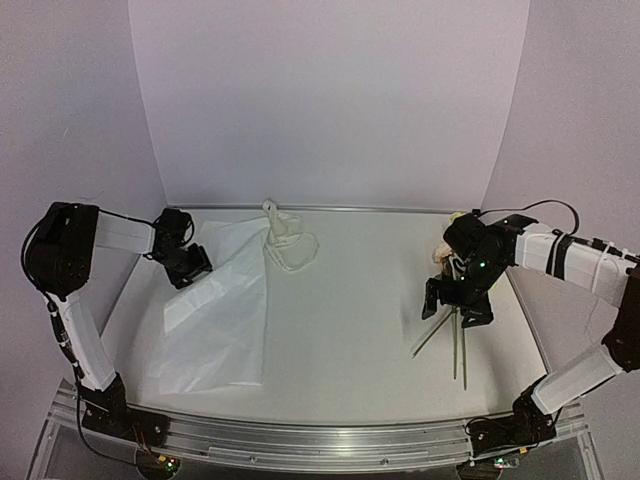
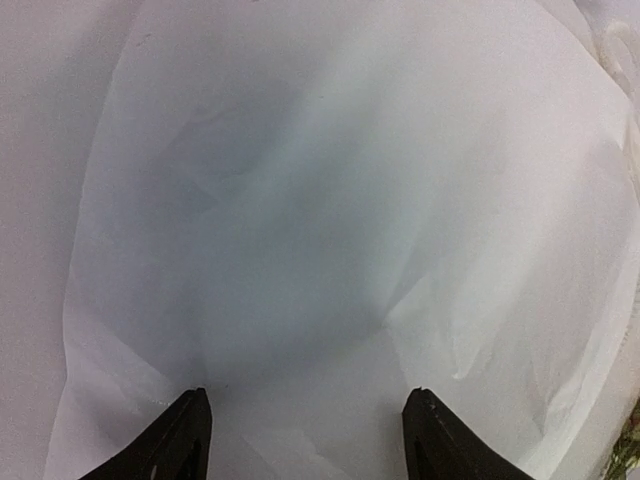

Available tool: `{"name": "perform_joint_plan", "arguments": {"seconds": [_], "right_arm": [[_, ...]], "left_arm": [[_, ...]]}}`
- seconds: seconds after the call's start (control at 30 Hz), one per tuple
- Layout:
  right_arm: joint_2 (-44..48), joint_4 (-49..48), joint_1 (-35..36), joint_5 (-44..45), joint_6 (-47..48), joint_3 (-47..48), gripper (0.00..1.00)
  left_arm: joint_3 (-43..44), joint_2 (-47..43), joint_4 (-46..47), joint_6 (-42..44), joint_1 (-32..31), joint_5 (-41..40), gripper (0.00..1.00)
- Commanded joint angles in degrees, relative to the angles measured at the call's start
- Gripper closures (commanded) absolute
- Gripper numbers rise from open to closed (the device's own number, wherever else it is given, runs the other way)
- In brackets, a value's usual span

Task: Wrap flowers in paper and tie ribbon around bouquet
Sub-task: Move the folded wrapping paper to the center of the board, then pick up the folded wrapping paper from the center of the board.

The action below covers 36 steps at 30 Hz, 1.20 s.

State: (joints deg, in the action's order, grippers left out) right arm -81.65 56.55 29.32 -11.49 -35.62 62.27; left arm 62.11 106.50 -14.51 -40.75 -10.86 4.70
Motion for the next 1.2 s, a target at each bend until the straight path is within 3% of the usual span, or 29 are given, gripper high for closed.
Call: {"name": "perform_joint_plan", "arguments": {"seconds": [0.0,0.1,0.23,0.37,0.6,0.8,0.87,0.93,1.0,1.1,1.17], "right_arm": [[-0.96,-0.20,0.14,0.01,-0.24,0.20,0.02],[-1.22,-0.26,0.30,-1.01,-0.46,0.65,0.02],[-1.95,-0.66,1.29,-2.15,-0.75,1.24,0.02],[-4.19,-1.70,3.46,-3.46,-0.32,2.43,0.02],[-9.41,-3.71,6.79,-6.42,0.39,4.97,0.02],[-14.16,-4.20,8.28,-6.98,-0.30,7.26,0.02],[-15.59,-4.31,8.84,-6.84,-0.55,8.26,0.02],[-17.27,-4.70,9.57,-6.49,-1.17,9.11,0.02],[-18.85,-5.01,10.53,-6.01,-1.80,9.91,0.02],[-21.13,-5.69,12.25,-5.54,-3.11,11.25,0.02],[-22.79,-7.04,13.50,-5.40,-4.91,11.87,0.02]], "left_arm": [[2.15,-1.40,2.44,-9.06,-9.54,1.41,0.35],[2.94,-4.26,0.66,-9.66,-11.00,-0.51,0.33],[1.09,-12.03,-5.03,-8.42,-10.89,-4.14,0.16],[-6.03,-18.81,-5.94,-10.51,-10.89,-0.26,0.09],[-24.07,-29.19,7.19,-21.82,-12.18,8.75,0.06],[-30.09,-26.02,26.26,-27.82,-14.37,12.26,0.08],[-29.82,-23.94,30.56,-28.72,-14.82,12.92,0.14],[-28.94,-21.95,33.47,-28.88,-15.06,13.41,0.26],[-27.48,-20.98,33.74,-28.14,-15.05,13.42,0.47],[-23.91,-22.33,27.74,-23.14,-14.69,11.83,0.90],[-19.17,-26.39,17.24,-17.22,-13.43,9.32,1.00]]}}
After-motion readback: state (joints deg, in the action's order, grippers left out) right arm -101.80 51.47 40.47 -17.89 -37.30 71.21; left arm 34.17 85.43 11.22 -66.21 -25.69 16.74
